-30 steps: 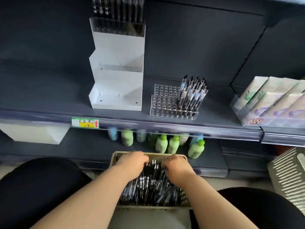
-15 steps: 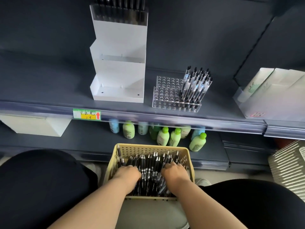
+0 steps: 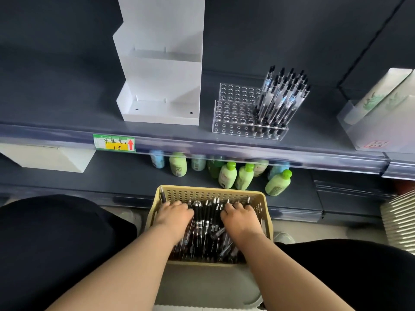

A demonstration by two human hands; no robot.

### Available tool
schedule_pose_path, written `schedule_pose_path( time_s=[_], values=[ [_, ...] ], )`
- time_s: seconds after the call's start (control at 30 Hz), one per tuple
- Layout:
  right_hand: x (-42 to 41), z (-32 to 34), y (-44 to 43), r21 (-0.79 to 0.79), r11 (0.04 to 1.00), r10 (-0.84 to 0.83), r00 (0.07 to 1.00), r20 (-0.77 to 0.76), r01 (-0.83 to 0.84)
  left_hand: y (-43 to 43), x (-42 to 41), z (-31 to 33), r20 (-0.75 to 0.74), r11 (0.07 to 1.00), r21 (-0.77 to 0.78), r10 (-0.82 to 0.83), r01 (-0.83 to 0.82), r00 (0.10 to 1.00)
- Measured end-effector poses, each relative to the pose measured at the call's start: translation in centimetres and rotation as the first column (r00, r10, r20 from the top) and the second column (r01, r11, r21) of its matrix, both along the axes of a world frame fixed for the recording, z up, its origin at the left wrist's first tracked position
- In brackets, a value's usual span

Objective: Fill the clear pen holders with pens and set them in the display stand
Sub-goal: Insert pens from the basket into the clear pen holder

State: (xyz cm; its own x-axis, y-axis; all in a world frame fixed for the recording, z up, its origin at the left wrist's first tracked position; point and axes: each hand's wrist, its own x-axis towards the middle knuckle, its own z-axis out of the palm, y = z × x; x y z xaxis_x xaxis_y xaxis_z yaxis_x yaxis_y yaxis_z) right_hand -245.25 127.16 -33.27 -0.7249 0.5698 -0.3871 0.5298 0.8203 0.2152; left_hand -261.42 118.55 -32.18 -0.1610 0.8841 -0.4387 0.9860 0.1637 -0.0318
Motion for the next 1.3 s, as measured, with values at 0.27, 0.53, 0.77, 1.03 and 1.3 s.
schedule_pose_path(
  time_s=[0.27,0.53,0.77,1.03,1.3],
  values=[
    [1.3,0.7,0.4,-0.18,0.952,-0.298,0.888,-0.35,0.248,0.0,-1.0,1.6,-0.06,0.985,-0.156,-0.077,0.066,0.995],
    [1.3,1.4,-0.1,-0.263,0.927,-0.368,0.77,-0.52,0.266,-1.5,-1.0,0.7,-0.005,0.96,-0.046,-0.277,0.276,0.961],
    [1.3,2.6,-0.2,-0.374,0.875,-0.484,0.591,-0.645,0.309,-0.3,-1.5,1.7,0.163,0.957,0.188,-0.254,0.222,0.953],
    [-0.4,9.5,2.7,-0.601,0.767,-0.63,0.081,-0.773,0.226,3.2,0.5,7.9,0.551,0.739,0.576,-0.035,-0.349,0.834],
    [-2.0,20.9,7.4,-0.444,0.892,-0.409,-0.262,-0.874,0.089,9.6,0.4,15.8,0.668,0.331,0.729,-0.153,-0.599,0.728]
  ],
)
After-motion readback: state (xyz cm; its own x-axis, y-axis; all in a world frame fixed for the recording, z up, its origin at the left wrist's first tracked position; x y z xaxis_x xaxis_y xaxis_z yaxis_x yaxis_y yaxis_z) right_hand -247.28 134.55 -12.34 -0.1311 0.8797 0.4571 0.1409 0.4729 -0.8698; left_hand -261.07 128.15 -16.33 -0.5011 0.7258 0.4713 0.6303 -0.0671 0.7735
